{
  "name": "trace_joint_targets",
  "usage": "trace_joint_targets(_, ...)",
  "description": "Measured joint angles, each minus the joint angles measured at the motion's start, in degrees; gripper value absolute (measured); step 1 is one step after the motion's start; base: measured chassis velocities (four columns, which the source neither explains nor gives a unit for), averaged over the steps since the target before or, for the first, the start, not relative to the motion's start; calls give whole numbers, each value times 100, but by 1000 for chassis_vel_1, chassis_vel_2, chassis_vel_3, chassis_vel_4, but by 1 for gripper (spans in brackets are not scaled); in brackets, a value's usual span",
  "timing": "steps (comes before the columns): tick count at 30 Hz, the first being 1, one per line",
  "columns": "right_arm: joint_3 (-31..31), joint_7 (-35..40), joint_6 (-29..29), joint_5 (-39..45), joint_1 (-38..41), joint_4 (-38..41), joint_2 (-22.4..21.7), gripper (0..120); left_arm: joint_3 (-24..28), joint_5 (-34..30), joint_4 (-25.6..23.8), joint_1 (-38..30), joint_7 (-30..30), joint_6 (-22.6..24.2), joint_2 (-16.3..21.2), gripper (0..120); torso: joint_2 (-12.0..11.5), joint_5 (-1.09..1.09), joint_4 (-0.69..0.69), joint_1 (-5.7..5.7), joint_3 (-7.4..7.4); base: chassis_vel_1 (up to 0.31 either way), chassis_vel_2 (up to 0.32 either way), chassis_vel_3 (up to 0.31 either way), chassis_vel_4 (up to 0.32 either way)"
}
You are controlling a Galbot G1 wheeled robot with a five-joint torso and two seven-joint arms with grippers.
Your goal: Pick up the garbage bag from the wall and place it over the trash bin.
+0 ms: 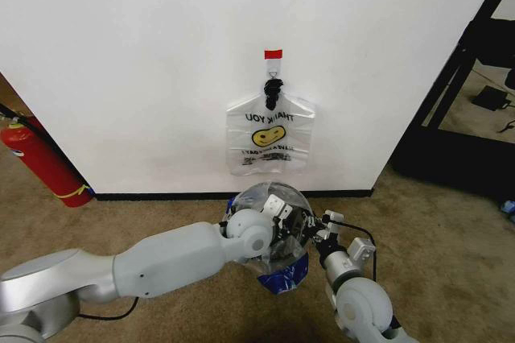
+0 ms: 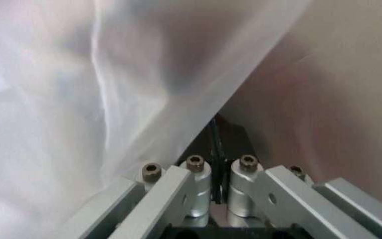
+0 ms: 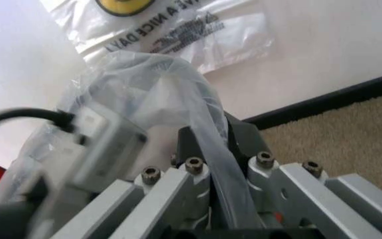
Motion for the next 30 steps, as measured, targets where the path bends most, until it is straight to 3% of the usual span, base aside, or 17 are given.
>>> trace_joint_targets(9, -4, -49, 15, -21, -85, 244, -64, 1, 66, 341, 364, 31, 233, -26, -11, 0, 0, 0, 2, 0, 0, 0, 0, 0, 0)
trace_joint_targets(18, -21, -14, -31, 274, -108, 352, -9, 1, 4, 349, 425, 156, 274, -86, -43, 0, 0, -1, 1, 0, 0, 0, 0, 0, 0)
trace_joint_targets(30, -54, -45, -31, 297, -136, 385, 11, 1, -66, 474, 412, 280, 324, -84, 191, 0, 0, 0, 2, 0, 0, 0, 0, 0, 0)
